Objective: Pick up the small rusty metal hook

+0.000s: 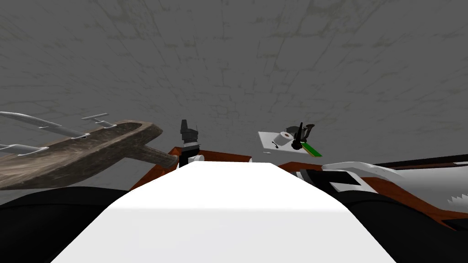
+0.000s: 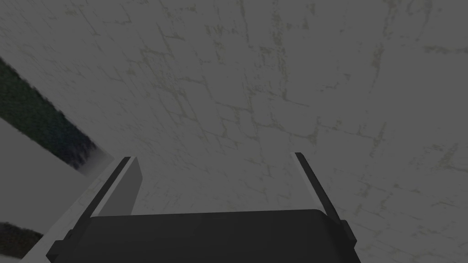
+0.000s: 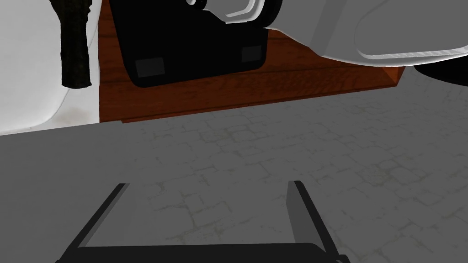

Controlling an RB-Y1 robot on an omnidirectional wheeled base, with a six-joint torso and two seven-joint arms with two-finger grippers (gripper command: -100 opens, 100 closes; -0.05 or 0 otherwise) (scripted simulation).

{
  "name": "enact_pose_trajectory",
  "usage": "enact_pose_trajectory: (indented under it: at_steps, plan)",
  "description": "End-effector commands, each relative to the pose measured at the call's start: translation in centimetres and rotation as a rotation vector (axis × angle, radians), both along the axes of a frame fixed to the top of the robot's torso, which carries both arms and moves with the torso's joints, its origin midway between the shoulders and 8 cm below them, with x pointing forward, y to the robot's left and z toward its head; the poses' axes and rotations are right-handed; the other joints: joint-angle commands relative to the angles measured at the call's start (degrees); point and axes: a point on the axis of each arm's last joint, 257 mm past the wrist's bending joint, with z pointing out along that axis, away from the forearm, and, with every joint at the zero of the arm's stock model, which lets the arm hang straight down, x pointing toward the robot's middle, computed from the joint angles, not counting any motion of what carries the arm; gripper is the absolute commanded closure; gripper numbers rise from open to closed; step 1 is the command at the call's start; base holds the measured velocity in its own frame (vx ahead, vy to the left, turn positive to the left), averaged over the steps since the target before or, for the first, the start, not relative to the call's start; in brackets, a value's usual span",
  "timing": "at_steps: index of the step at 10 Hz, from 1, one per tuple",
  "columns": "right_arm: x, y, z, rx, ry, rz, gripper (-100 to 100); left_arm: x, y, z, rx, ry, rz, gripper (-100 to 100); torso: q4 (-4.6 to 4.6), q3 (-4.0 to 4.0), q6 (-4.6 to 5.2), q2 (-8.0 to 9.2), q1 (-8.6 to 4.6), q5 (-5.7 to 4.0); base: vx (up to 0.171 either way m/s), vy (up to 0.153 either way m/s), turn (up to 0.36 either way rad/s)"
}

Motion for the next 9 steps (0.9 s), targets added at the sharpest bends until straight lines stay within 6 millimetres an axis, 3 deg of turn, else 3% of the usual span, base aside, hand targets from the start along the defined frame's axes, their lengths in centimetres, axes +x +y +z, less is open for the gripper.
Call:
enact_pose_trajectory:
  at_steps: [1,3,6,9]
  plan:
    - [-1.5,-1.2,0.1,-0.035,0.054,-0.015,-100,0.0,0.0,0.0,0.000,0.000,0.000,0,0.00,0.00,0.00,0.00,0.00,0.00,0.119,-0.021,0.163]
    - [-1.5,-1.8,0.3,-0.057,0.062,0.006,-100,0.0,0.0,0.0,0.000,0.000,0.000,0,-0.02,-0.04,0.01,-0.06,-0.02,-0.01,0.074,-0.009,0.028]
    - [-3.5,-4.3,1.1,-0.126,0.143,-0.017,-100,0.0,0.0,0.0,0.000,0.000,0.000,0,0.00,0.00,0.00,0.00,0.03,0.01,0.102,-0.008,0.114]
    - [-4.1,-6.0,1.8,-0.182,0.181,-0.010,-100,0.0,0.0,0.0,0.000,0.000,0.000,0,-0.03,-0.07,-0.01,-0.12,-0.02,0.00,0.110,-0.023,0.088]
